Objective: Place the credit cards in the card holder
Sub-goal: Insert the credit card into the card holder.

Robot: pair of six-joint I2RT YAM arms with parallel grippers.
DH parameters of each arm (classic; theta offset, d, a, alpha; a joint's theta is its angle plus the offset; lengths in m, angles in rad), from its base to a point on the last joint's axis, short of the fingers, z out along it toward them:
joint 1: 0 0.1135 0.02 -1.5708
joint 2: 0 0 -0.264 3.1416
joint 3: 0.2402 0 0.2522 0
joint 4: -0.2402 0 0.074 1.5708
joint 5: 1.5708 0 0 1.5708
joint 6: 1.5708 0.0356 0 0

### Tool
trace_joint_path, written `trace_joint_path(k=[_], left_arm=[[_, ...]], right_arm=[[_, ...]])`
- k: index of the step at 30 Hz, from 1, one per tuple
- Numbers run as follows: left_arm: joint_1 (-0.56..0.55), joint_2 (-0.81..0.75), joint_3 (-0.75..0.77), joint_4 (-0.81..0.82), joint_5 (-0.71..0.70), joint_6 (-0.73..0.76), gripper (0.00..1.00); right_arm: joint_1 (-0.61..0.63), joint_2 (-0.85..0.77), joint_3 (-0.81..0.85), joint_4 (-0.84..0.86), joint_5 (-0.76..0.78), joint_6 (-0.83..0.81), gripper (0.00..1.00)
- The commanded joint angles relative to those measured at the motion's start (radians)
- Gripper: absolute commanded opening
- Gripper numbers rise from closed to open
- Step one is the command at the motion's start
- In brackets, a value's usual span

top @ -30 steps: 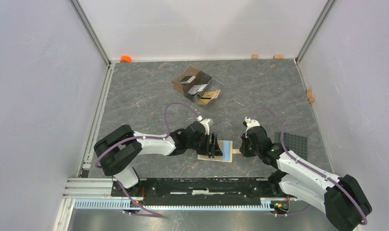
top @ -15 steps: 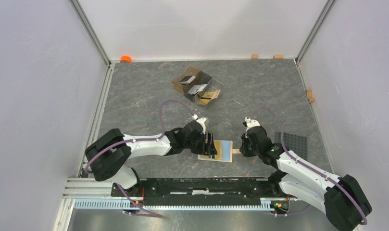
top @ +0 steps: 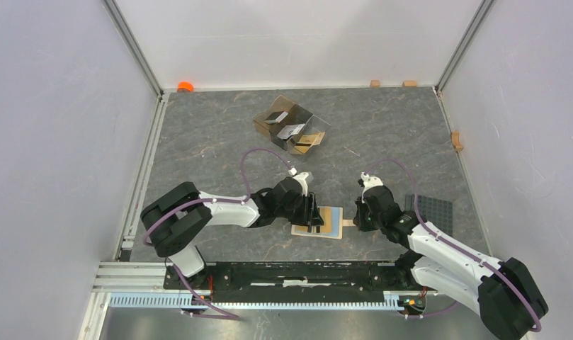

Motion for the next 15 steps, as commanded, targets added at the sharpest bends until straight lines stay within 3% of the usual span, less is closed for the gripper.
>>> trace_joint_path(k=[1, 15], left_arm=[[0.005, 0.040, 0.004, 0.061, 0.017, 0.004, 0.51], [0.004, 0.065, 0.043, 0.119, 0.053, 0.022, 0.49]], right_arm=[[0.003, -0.005, 0.024, -0.003, 0.016, 0.007, 0.00], [0.004, 0.002, 0.017, 0.007, 0.009, 0.007, 0.00]])
